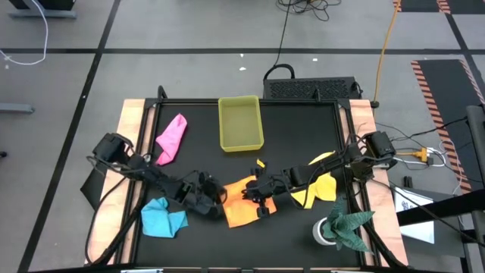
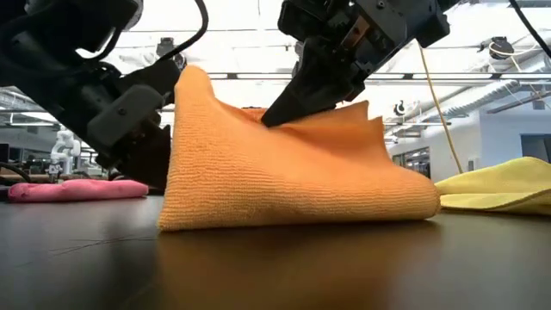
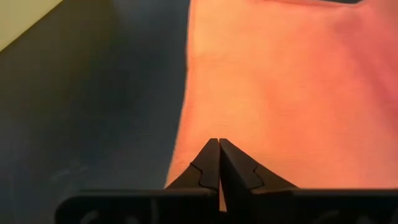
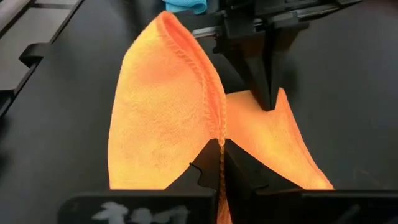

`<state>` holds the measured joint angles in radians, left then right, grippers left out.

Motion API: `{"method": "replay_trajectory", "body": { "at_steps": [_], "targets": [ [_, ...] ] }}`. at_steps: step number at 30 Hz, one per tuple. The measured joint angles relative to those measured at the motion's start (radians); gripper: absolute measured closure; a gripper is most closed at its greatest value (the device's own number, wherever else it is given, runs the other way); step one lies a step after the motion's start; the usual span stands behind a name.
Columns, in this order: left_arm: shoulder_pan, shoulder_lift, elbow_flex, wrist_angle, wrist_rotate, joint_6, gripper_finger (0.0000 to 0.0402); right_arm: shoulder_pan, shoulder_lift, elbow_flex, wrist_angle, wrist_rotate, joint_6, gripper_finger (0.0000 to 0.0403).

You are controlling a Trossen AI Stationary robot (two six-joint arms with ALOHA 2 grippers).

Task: Fold microfiber towels
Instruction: Fold the orange towel

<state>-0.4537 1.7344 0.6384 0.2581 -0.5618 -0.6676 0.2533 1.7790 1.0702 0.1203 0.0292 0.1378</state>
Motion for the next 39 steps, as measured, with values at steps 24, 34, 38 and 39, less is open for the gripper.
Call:
{"method": "replay_trajectory", "body": {
  "at_steps": [24, 34, 38, 39],
  "targets": [
    [-0.021, -0.119, 0.001, -0.251, -0.016, -0.181, 0.0398, -0.043, 0.056, -0.018, 0.038, 0.122, -0.019, 0.0401],
    [-0.06, -0.146, 0.001, -0.295, -0.076, -0.229, 0.0396, -0.079, 0.058, -0.066, 0.17, 0.045, -0.019, 0.0401],
    [-0.063, -0.146, 0.001, -0.281, -0.094, -0.228, 0.0394, -0.088, 0.06, -0.078, 0.183, 0.048, -0.019, 0.0401],
    [-0.062, -0.146, 0.001, -0.278, -0.098, -0.228, 0.039, -0.09, 0.063, -0.085, 0.201, 0.048, -0.019, 0.0401]
  ]
}}
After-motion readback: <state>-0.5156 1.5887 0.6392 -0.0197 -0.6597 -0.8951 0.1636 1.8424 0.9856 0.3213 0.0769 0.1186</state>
